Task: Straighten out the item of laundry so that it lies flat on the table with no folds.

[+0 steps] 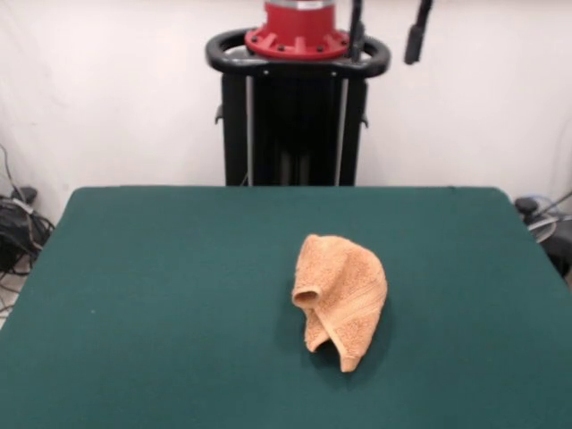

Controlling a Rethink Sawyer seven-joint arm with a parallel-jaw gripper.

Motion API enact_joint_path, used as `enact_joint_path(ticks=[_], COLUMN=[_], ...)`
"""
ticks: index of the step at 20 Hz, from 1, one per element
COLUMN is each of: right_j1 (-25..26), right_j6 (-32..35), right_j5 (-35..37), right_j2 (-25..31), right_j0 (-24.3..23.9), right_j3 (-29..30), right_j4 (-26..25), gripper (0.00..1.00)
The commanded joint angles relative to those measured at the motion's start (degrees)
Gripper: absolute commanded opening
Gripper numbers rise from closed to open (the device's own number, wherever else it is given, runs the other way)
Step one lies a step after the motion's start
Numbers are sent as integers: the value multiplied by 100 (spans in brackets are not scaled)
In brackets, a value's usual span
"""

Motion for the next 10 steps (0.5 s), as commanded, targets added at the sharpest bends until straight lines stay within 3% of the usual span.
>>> enact_joint_path(ticks=[1,10], right_j1=[616,636], right_j6=[435,519], right_j5=[652,654], right_j2=[90,163], right_j0=[-307,-229], right_j3=[-375,-423], right_j4=[-344,-307], gripper=[100,100])
